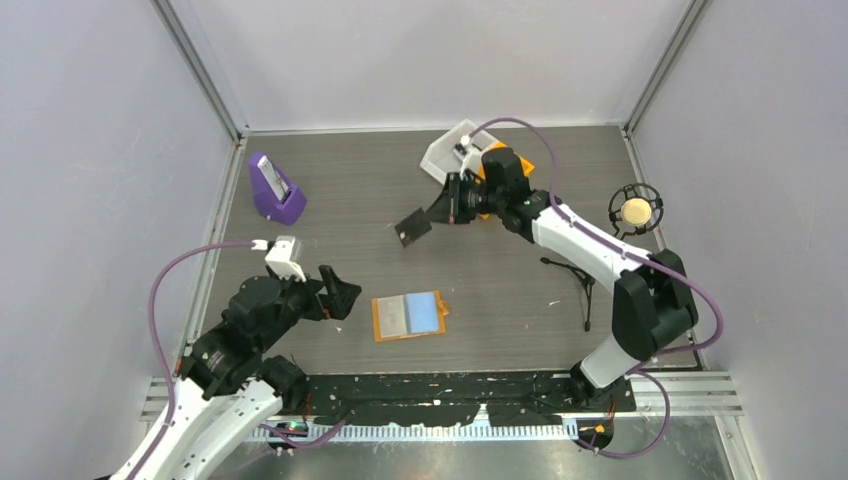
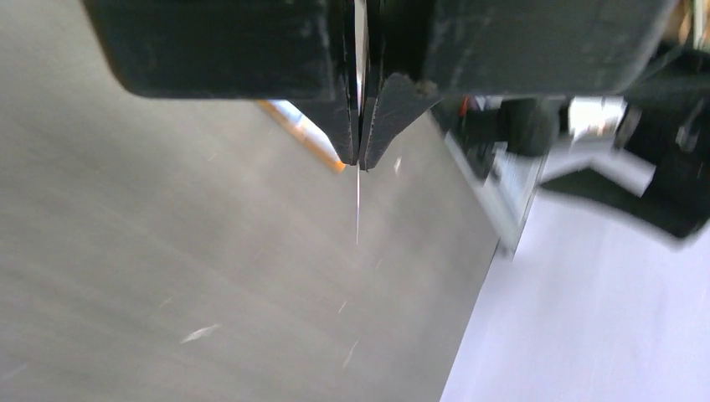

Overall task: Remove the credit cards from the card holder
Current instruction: Place the credit card in the storage box.

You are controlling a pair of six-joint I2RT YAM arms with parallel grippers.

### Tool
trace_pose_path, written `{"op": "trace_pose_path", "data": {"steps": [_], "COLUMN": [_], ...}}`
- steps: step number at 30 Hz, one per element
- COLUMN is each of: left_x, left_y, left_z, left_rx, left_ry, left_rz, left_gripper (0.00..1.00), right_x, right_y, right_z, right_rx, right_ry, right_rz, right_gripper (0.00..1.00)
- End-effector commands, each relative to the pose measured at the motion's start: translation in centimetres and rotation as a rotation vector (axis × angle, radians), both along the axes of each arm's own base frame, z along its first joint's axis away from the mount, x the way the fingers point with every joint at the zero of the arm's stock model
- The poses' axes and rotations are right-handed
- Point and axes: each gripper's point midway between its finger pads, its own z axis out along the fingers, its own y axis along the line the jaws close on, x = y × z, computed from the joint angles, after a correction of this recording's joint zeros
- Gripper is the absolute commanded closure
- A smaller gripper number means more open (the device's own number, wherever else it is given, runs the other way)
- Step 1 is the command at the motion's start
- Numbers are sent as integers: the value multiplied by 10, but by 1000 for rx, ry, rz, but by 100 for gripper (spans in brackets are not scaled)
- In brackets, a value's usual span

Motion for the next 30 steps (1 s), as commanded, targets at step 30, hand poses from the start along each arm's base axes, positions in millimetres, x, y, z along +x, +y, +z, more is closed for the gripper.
{"op": "trace_pose_path", "data": {"steps": [30], "left_x": [-15], "left_y": [22], "left_z": [8], "left_rx": [8], "left_ry": [-105], "left_rz": [18], "left_gripper": [1], "right_x": [319], "right_y": [-129], "right_z": [-21], "right_rx": [72], "right_ry": [-92], "right_rz": [-1382], "right_gripper": [95]}}
